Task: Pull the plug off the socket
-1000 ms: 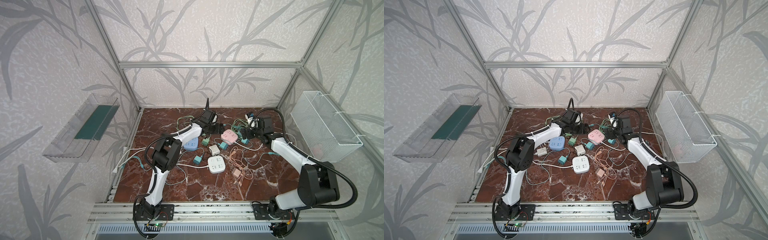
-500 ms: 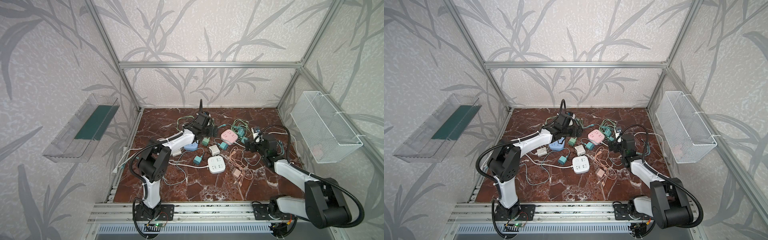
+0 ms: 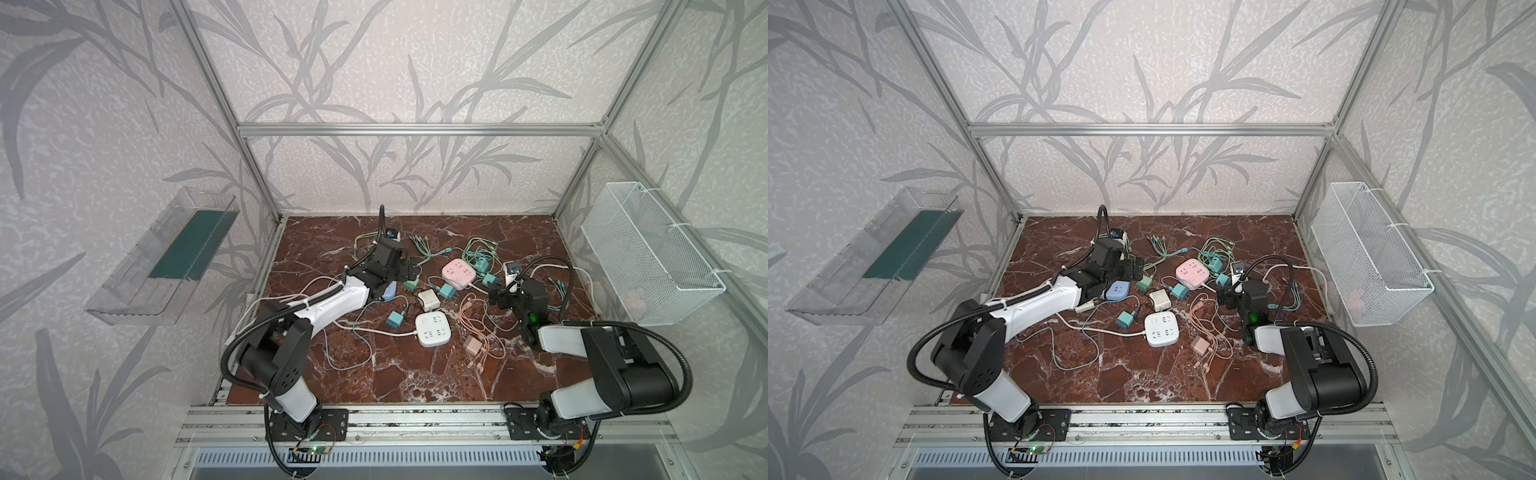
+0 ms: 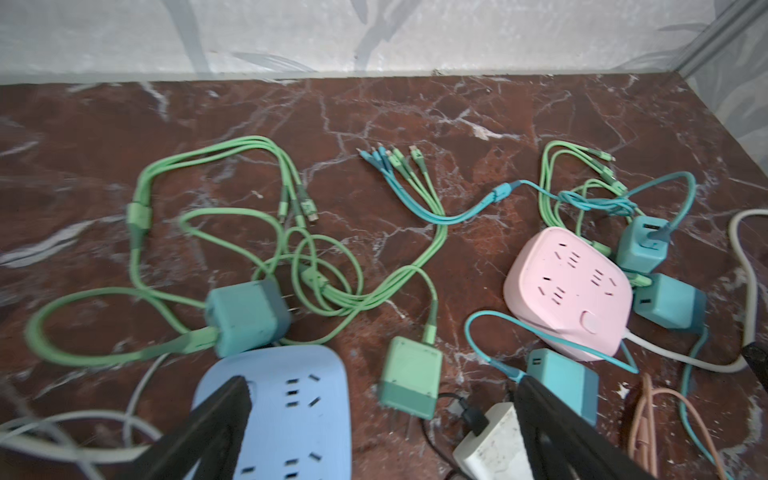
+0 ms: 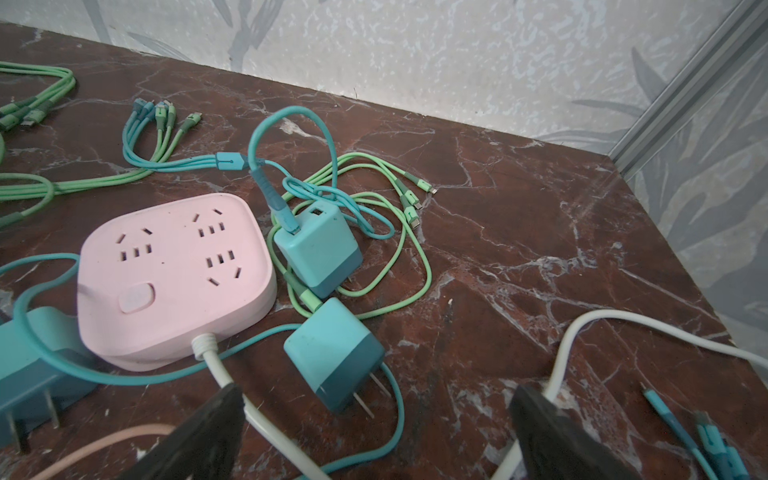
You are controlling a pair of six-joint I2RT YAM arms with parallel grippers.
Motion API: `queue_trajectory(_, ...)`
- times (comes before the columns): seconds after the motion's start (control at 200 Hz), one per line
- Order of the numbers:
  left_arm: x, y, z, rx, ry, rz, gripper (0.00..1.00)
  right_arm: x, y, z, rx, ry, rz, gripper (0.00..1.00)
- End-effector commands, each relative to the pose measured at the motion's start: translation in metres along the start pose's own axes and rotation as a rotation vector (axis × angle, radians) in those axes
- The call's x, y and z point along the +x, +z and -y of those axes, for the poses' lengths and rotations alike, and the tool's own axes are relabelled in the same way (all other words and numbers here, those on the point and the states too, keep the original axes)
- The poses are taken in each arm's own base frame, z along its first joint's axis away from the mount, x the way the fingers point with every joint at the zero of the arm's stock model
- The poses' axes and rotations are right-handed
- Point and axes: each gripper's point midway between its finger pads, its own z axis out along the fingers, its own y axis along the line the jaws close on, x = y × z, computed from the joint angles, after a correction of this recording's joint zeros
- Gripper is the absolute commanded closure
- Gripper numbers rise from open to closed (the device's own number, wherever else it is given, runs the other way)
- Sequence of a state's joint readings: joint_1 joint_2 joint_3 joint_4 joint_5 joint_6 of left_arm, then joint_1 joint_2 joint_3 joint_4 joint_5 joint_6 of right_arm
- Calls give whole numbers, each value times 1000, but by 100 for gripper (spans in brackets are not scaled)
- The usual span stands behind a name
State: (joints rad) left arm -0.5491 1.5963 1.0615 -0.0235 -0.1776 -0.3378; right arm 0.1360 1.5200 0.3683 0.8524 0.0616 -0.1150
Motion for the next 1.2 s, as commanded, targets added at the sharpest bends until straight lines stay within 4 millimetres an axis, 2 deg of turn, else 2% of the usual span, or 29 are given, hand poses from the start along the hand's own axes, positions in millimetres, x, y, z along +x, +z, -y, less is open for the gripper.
queue_trajectory(0.0, -12, -27, -50, -163, 5, 89, 1, -12, 3, 3, 10, 15, 85, 1)
queue_trajectory(0.215, 2, -74, -141, -392, 22, 117, 1, -9, 4, 4, 18, 19, 78, 0)
queue_trajectory(0.305, 8, -87, -176, -493, 25, 137, 1, -10, 7, 4, 19, 20, 69, 1)
queue_trajectory(0.415, 17, -88, -206, -560, 24, 179, 1, -10, 7, 4, 18, 21, 75, 1)
queue_trajectory(0.565, 32, -75, -239, -618, -52, 237, 0, -10, 7, 4, 17, 21, 74, 1)
queue_trajectory(0.745, 46, -50, -248, -584, 1, 279, 1, -10, 7, 4, 17, 20, 72, 1)
queue_trajectory(0.91, 55, -37, -253, -534, -30, 304, 1, -10, 7, 5, 19, 21, 73, 1)
queue_trajectory(1.195, 61, -34, -254, -490, -37, 336, 1, -10, 6, 4, 18, 21, 73, 1)
